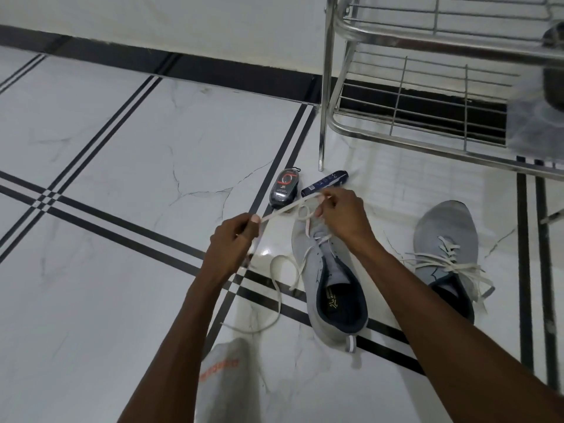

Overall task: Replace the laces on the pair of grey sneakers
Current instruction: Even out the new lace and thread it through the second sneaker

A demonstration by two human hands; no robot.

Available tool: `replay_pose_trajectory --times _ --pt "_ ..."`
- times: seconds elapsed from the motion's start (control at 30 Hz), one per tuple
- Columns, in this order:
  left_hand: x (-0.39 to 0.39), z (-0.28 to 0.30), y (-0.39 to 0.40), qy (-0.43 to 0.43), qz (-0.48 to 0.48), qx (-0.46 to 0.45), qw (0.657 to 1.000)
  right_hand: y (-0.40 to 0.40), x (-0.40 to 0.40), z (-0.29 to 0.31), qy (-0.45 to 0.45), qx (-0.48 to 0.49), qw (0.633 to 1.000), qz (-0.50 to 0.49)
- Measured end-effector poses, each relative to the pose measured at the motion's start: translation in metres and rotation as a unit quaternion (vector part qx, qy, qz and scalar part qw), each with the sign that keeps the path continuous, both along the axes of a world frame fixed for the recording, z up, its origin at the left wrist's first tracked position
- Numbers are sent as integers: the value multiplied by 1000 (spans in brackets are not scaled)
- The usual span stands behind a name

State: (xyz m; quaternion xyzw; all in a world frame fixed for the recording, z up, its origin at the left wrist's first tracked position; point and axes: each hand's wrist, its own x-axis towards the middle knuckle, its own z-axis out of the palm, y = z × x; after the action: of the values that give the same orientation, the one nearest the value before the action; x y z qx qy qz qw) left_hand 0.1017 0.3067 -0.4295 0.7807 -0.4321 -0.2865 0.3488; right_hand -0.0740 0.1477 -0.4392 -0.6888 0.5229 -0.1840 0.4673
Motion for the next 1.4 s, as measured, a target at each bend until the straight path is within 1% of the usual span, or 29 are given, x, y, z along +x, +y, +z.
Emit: replay_pose_trajectory --times 0.03,0.07,0.13,0.2,0.23,0.27,0.3,0.33,0.37,0.4,0.43,0.5,0.57,0.6,0.67,0.7,0.77,0.8,0.83,0.87,0.93,0.97,1.0,1.07,1.13,1.17,1.2,1.27,1.4 --pt "2 -1 2 -3 5 3 1000 -3 -3 0 -4 4 1000 -16" --pt "2 -1 2 -5 4 5 1000 -2 -3 2 -18 36 999 14" --pt "-5 -2 0 -6 -5 15 1000 12 5 12 -17 102 982 158" --pt "-14 -1 -4 0 -21 14 1000 28 13 19 28 104 948 299" --pt "-16 -1 -7 3 -27 14 1000 32 15 19 43 87 940 327" --pt "-17 0 -9 4 -28 16 999 33 16 16 49 70 946 314" --pt "-15 1 -9 -1 -23 17 1000 30 16 12 50 53 964 257" --pt "-14 2 -8 -1 -13 16 1000 27 12 10 42 31 983 176" --pt "-10 2 -6 2 6 14 1000 24 8 8 28 7 995 101" --pt "-7 2 -3 6 30 9 999 20 4 7 9 -4 998 55" --pt "-3 0 1 6 58 1 998 18 2 6 1 1 999 47" --pt "1 -5 5 10 117 -28 993 20 1 4 16 21 996 85" --pt "1 -4 3 47 179 -61 981 24 2 -3 36 34 993 103" --pt "1 -1 0 88 212 -81 970 26 2 -5 41 44 993 106" --pt "0 6 -6 197 258 -123 938 28 0 -9 49 57 990 118" --pt "-1 10 -9 264 271 -145 914 28 -1 -10 52 62 989 123" --pt "-4 15 -15 394 285 -189 853 29 -2 -9 51 69 988 132" --pt "-3 15 -17 434 292 -206 827 29 -3 -8 45 72 987 135" --pt "-4 15 -18 453 298 -215 812 29 -6 -7 35 75 988 131" --pt "-5 15 -18 445 301 -214 816 27 -10 -5 23 80 989 118" --pt "-9 15 -21 368 283 -202 862 16 -25 2 22 83 993 78" --pt "-13 14 -24 329 260 -197 886 9 -34 7 38 82 994 58" --pt "-20 13 -29 306 235 -196 902 2 -46 11 66 84 993 49" --pt "-30 11 -36 295 183 -192 918 -6 -61 20 116 124 983 73" --pt "-36 5 -42 277 134 -171 936 0 -62 28 140 180 964 137" --pt "-39 2 -45 260 111 -155 947 5 -59 28 157 185 955 169" --pt "-42 0 -47 240 91 -140 956 10 -56 27 184 167 949 196" --pt "-55 -2 -53 195 62 -123 971 18 -54 22 236 94 943 215" --pt "-72 -10 -55 121 28 -91 988 31 -47 7 252 -51 952 165"
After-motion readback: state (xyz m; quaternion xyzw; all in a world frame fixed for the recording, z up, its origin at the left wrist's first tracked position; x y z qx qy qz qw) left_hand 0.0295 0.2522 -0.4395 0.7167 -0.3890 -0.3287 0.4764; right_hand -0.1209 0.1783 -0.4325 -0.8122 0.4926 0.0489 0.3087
